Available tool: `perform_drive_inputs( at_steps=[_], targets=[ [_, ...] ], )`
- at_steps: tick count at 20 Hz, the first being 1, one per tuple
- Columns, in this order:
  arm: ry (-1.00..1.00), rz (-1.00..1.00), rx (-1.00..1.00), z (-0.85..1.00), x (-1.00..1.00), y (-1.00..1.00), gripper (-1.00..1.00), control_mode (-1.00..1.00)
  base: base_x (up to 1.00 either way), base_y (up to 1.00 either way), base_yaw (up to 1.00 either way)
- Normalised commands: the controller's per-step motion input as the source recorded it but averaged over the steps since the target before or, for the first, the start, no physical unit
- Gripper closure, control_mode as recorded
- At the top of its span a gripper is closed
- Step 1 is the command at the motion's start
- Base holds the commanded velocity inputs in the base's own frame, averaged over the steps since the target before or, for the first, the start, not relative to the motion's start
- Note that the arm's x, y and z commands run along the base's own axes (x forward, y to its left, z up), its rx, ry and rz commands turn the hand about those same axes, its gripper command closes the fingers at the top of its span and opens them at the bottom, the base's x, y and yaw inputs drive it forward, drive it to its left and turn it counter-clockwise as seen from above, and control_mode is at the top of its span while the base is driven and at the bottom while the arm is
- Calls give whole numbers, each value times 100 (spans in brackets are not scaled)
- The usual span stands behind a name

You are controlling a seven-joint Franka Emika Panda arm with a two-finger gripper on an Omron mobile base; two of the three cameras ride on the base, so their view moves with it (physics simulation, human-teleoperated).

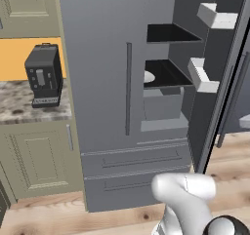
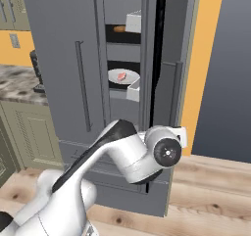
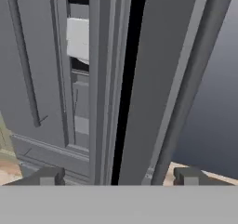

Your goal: Retrieve the steak from the fridge and place it on the saucepan with marinade on the stove.

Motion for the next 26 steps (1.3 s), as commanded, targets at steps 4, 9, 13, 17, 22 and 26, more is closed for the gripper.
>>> perform_drive_inputs(
  at_steps=[4, 9, 13, 17, 22, 26],
  targets=[
    [-7, 0, -21, 0, -13, 100, -100, -100, 0, 0, 0],
    [0, 0, -14, 0, -13, 100, -100, -100, 0, 0, 0],
    [0, 0, -9, 0, 6, 94, -100, -100, 0, 0, 0],
    [0, -18, -9, -2, 42, 72, -100, -100, 0, 0, 0],
    [0, -30, -14, -21, 66, 65, -100, -100, 0, 0, 0],
    [0, -29, -17, -33, 86, 25, -100, -100, 0, 0, 0]
  ],
)
